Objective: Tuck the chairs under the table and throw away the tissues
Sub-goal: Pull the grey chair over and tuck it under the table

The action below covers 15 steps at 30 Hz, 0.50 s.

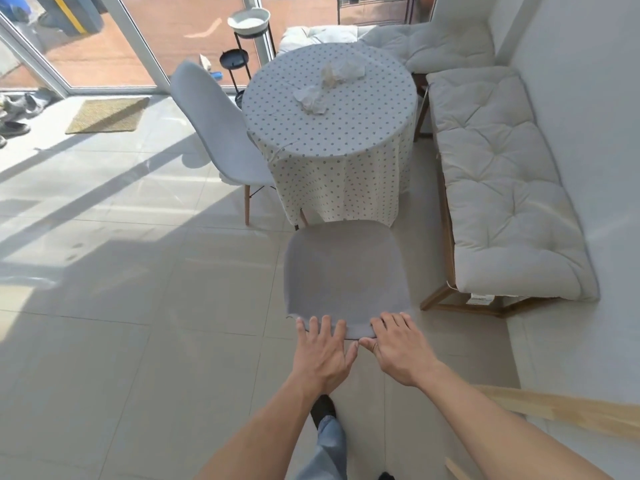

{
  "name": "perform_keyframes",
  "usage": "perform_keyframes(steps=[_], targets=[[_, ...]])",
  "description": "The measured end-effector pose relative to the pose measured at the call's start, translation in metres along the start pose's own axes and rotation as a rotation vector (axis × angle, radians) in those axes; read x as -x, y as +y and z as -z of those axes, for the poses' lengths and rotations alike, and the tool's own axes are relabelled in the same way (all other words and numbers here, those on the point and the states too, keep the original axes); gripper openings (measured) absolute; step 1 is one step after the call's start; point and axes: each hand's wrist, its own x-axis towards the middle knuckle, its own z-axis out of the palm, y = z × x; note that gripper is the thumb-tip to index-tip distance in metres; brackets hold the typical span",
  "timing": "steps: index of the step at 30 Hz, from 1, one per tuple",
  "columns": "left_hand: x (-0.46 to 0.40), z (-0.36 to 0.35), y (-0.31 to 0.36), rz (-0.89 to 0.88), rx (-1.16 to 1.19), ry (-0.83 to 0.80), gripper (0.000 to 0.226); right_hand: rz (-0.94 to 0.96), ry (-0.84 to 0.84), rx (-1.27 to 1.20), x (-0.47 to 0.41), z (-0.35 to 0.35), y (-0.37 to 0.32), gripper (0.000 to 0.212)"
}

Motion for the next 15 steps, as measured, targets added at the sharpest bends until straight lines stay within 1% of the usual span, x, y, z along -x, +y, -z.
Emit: perform_keyframes(steps=[4,7,15], targets=[[-0.061,0.030,-0.027,-0.040,-0.022,0.007,0.072,-0.059,0.003,-0.019,-0.057,0.022,0.011,0.065],[-0.105,0.050,-0.040,-0.054,-0.035,0.022,0.071,-0.086,0.004,-0.023,-0.097,0.039,0.026,0.062],[-0.213,0.101,-0.055,-0.016,-0.028,0.053,0.070,-0.054,0.005,-0.007,-0.196,0.082,0.081,0.059]])
